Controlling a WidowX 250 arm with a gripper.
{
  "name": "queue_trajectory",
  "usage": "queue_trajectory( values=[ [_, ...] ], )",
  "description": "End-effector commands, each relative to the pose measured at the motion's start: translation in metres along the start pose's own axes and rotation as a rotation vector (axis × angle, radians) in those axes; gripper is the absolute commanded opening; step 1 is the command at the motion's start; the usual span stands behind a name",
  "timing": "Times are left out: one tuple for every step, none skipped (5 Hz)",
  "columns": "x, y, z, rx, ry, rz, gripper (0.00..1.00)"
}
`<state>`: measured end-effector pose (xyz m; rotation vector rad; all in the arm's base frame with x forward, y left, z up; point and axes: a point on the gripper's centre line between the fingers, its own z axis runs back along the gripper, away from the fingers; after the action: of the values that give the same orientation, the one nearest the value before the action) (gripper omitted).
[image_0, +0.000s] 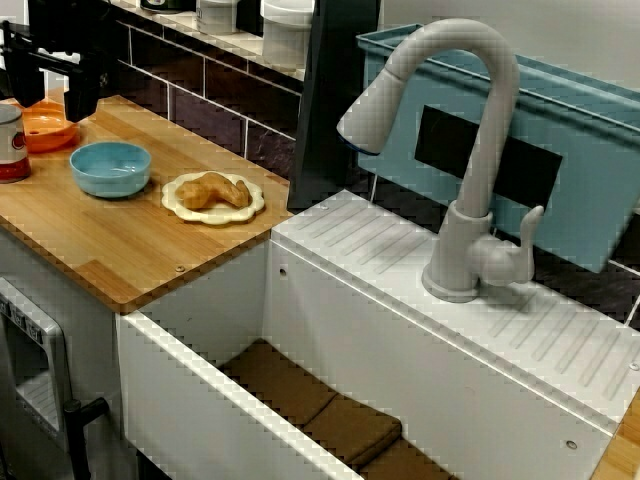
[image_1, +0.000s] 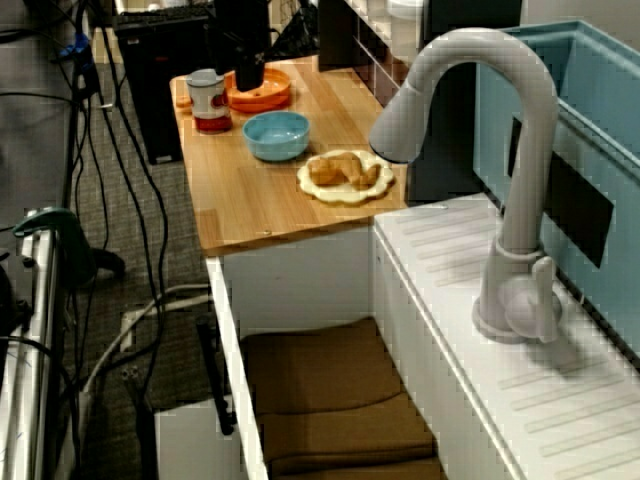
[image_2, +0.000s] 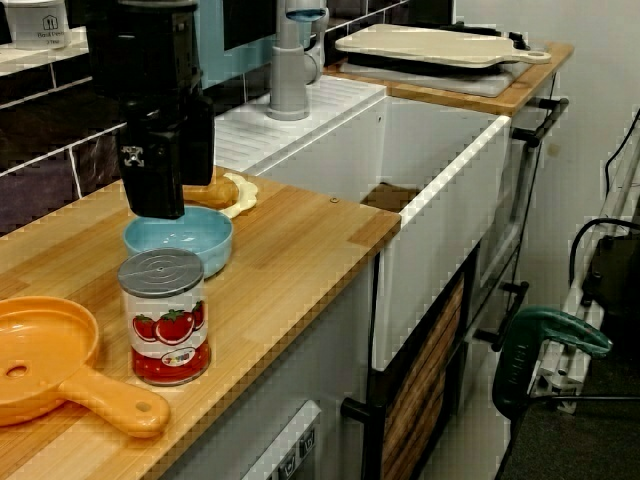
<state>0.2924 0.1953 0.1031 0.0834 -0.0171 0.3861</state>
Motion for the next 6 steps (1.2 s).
queue_trajectory(
  values=[
    [-0.024, 0.005, 0.025, 0.019, -0.099, -0.025, 1.0],
    [-0.047, -0.008, 0.022, 0.024, -0.116, -0.058, 1.0],
    [-0.059, -0.017, 0.018, 0.03, -0.128, -0.073, 1.0],
    [-0.066, -0.009, 0.011, 0.038, -0.139, -0.077, 1.0],
    [-0.066, 0.011, 0.002, 0.039, -0.143, -0.059, 1.0],
    [-0.063, 0.03, -0.003, 0.07, -0.151, -0.078, 1.0]
  ],
)
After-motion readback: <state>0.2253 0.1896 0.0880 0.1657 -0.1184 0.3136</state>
